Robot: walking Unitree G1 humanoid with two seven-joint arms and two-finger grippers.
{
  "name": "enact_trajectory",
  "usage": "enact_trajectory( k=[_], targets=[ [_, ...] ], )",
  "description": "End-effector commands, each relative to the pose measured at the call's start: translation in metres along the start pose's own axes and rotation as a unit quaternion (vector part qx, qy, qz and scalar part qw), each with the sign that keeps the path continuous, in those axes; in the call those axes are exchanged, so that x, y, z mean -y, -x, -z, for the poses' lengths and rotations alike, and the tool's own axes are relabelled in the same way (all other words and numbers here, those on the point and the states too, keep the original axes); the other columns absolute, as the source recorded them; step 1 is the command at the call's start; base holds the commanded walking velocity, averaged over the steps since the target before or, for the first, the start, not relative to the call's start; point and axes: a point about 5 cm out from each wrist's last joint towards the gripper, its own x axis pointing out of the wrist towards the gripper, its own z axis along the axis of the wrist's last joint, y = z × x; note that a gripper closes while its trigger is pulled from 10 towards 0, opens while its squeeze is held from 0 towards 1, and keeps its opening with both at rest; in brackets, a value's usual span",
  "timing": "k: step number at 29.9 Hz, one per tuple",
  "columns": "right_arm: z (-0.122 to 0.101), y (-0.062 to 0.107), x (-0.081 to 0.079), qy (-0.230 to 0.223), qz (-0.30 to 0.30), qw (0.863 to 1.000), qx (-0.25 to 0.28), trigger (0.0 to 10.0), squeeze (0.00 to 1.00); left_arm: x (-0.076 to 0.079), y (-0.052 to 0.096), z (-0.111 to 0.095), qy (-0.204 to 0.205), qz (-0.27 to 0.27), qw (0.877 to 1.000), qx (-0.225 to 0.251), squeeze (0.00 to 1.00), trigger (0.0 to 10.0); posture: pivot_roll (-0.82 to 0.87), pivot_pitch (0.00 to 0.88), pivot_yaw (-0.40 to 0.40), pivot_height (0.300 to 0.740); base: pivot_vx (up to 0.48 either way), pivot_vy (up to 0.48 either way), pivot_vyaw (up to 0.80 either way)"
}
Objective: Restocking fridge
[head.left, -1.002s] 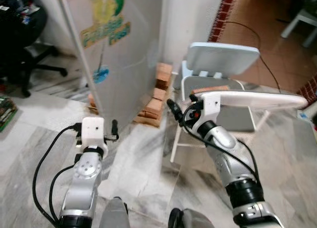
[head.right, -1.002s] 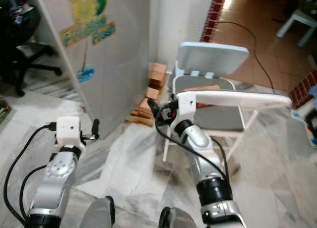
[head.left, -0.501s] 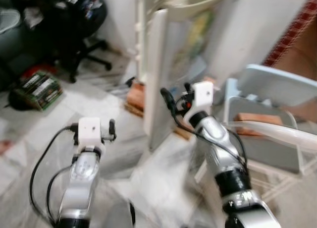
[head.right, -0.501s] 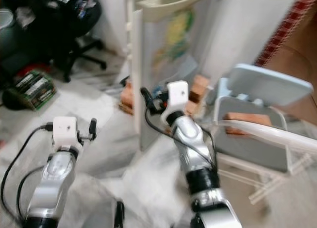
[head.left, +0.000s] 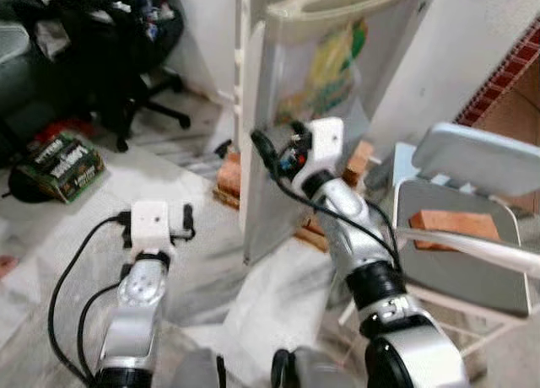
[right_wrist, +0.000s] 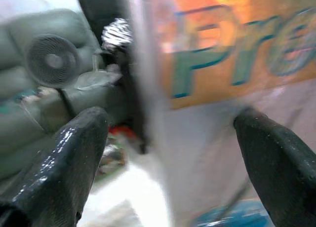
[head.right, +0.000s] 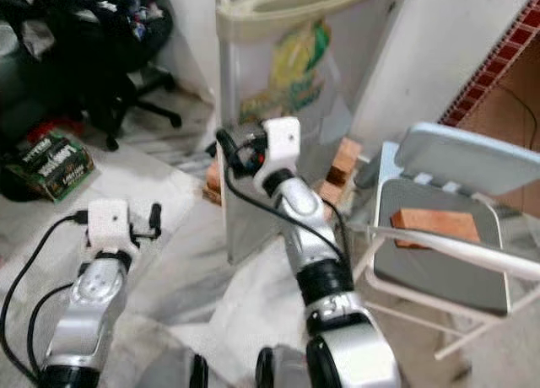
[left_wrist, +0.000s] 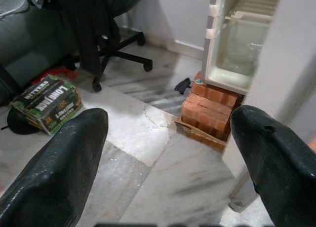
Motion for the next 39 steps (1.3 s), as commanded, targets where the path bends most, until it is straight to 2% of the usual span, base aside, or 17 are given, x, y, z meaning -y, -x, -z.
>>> enact_trajectory(
  k=[1,3,6,7,8,15,16,17,20,24,25,27,29,32,33,36,39],
  targets=[
    [-0.001,-0.007,-0.013,-0.017,-0.025,1.0,-0.002,10.0,0.0,0.005,0.0,0.0,0.0,0.008,1.0,0.0,0.0,10.0,0.16,0.092,-0.032,0.74,0.0,0.0,0.0],
    [0.003,-0.022,-0.06,-0.05,-0.1,0.994,-0.002,10.0,0.0,0.006,-0.001,-0.001,-0.002,0.011,1.0,0.0,0.0,10.0,0.17,0.088,-0.035,0.74,0.0,0.0,0.0],
    [0.003,-0.033,-0.099,-0.075,-0.155,0.985,-0.004,10.0,0.0,0.007,-0.001,-0.002,-0.005,0.011,1.0,0.002,0.0,10.0,0.19,0.088,-0.042,0.74,0.0,0.0,0.0],
    [0.003,-0.033,-0.099,-0.075,-0.155,0.985,-0.004,10.0,0.0,0.007,-0.001,-0.002,-0.005,0.011,1.0,0.002,0.0,10.0,0.19,0.088,-0.042,0.74,0.0,0.0,0.0],
    [0.002,-0.037,-0.122,-0.106,-0.186,0.977,-0.007,10.0,0.0,0.005,0.0,-0.002,-0.006,0.008,1.0,0.003,0.0,10.0,0.2,0.086,-0.051,0.74,0.0,0.0,0.0],
    [0.003,-0.035,-0.141,-0.089,-0.229,0.969,-0.005,10.0,0.0,-0.002,0.005,0.0,-0.008,-0.009,1.0,0.001,0.0,10.0,0.24,0.088,-0.078,0.74,0.0,0.0,0.0],
    [0.007,-0.032,-0.134,-0.076,-0.222,0.972,-0.008,10.0,0.0,-0.004,0.006,0.001,-0.008,-0.015,1.0,0.0,0.0,10.0,0.24,0.09,-0.079,0.74,0.0,0.0,0.0],
    [0.017,-0.024,-0.106,-0.057,-0.19,0.98,-0.019,10.0,0.0,-0.008,0.007,0.003,-0.007,-0.022,1.0,-0.003,0.0,10.0,0.23,0.092,-0.08,0.74,0.0,0.0,0.0],
    [0.021,-0.019,-0.091,-0.044,-0.175,0.983,-0.025,10.0,0.0,-0.008,0.007,0.004,-0.007,-0.022,1.0,-0.005,0.0,10.0,0.23,0.095,-0.078,0.74,0.0,0.0,0.0],
    [0.037,0.014,-0.014,0.033,-0.118,0.99,-0.076,10.0,0.0,-0.004,0.007,0.005,-0.006,-0.016,1.0,-0.007,0.0,10.0,0.21,0.096,-0.071,0.74,0.0,0.0,0.0],
    [0.037,0.014,-0.014,0.033,-0.118,0.99,-0.076,10.0,0.0,-0.004,0.007,0.005,-0.006,-0.016,1.0,-0.007,0.0,10.0,0.21,0.096,-0.071,0.74,0.0,0.0,0.0],
    [0.038,0.032,0.021,0.057,-0.094,0.988,-0.112,10.0,0.0,-0.003,0.006,0.004,-0.007,-0.013,1.0,-0.006,0.0,10.0,0.2,0.095,-0.064,0.74,0.0,0.0,0.0],
    [0.038,0.032,0.021,0.057,-0.094,0.988,-0.112,10.0,0.0,-0.003,0.006,0.004,-0.007,-0.013,1.0,-0.006,0.0,10.0,0.2,0.095,-0.064,0.74,0.0,0.0,0.0],
    [0.039,0.083,0.077,0.076,-0.084,0.971,-0.209,10.0,0.0,-0.005,0.005,0.005,-0.01,-0.009,1.0,-0.009,0.0,10.0,0.17,0.096,-0.05,0.74,0.0,0.0,0.0],
    [0.039,0.083,0.077,0.076,-0.084,0.971,-0.209,10.0,0.0,-0.005,0.005,0.005,-0.01,-0.009,1.0,-0.009,0.0,10.0,0.17,0.096,-0.05,0.74,0.0,0.0,0.0],
    [0.049,0.122,0.101,0.109,-0.097,0.945,-0.292,10.0,0.0,-0.003,0.003,0.005,-0.012,-0.002,1.0,-0.01,0.0,10.0,0.16,0.095,-0.041,0.74,0.0,0.0,0.0],
    [0.049,0.13,0.118,0.181,-0.067,0.925,-0.327,10.0,0.0,0.0,0.001,0.003,-0.012,0.003,1.0,-0.008,0.0,10.0,0.16,0.091,-0.035,0.74,0.0,0.0,0.0]
  ],
)
